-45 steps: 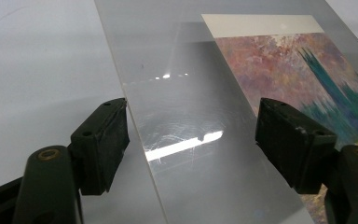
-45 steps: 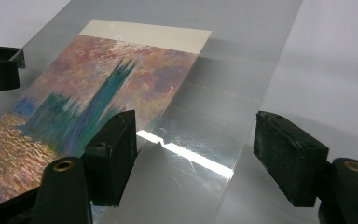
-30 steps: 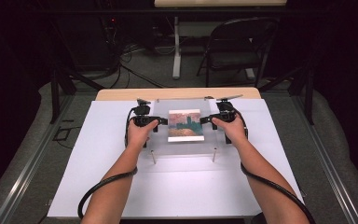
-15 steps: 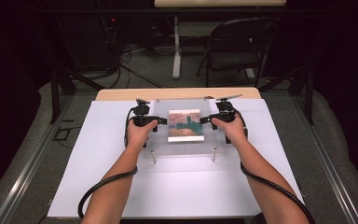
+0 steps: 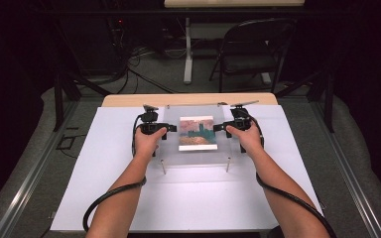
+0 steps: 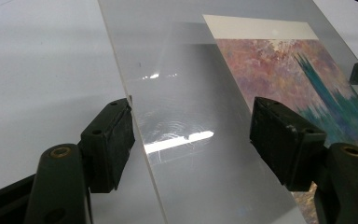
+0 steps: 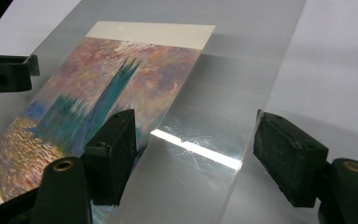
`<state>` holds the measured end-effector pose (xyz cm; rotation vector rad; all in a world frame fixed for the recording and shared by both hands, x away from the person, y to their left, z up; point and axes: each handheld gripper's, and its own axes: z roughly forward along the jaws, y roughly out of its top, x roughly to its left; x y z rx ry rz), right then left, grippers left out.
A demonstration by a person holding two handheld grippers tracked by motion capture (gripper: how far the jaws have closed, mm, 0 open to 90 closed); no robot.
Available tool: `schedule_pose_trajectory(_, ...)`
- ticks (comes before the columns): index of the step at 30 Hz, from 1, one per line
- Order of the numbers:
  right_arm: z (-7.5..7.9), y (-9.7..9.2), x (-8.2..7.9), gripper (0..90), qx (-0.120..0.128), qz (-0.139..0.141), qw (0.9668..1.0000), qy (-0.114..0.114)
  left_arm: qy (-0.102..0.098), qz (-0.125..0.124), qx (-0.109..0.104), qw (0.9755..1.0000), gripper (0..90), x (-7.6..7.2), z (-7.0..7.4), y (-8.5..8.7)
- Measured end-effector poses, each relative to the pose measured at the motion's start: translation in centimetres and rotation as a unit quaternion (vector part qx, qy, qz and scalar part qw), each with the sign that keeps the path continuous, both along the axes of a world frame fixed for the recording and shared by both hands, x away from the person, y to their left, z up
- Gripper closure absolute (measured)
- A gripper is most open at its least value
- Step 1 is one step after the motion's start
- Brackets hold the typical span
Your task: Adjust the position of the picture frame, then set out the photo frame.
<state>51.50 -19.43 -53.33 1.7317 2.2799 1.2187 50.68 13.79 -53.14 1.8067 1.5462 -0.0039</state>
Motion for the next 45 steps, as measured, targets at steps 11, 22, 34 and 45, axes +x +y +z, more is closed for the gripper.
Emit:
schedule_pose_trajectory(11, 0.8, 0.1, -0.4, 30.3, -0.009, 0.003, 0.9999, -0.012, -0.010, 0.003, 0.005, 0.9999, 33.6, -0.3, 0.8, 0.0)
schedule_pose_trajectory(22, 2.3, 0.0, -1.5, 32.8, -0.022, 0.012, 0.9990, -0.038, -0.030, 0.002, 0.004, 0.9995, 39.7, -1.3, 2.5, 0.4)
schedule_pose_trajectory(34, 6.6, -0.5, -6.2, 45.6, -0.050, 0.037, 0.9882, -0.140, -0.108, -0.027, 0.002, 0.9938, 55.0, -5.8, 6.8, 1.7)
schedule_pose_trajectory(45, 9.5, -1.4, -12.3, 62.1, -0.064, 0.049, 0.9749, -0.207, -0.185, -0.057, 0.007, 0.9811, 66.4, -11.7, 9.1, 2.8)
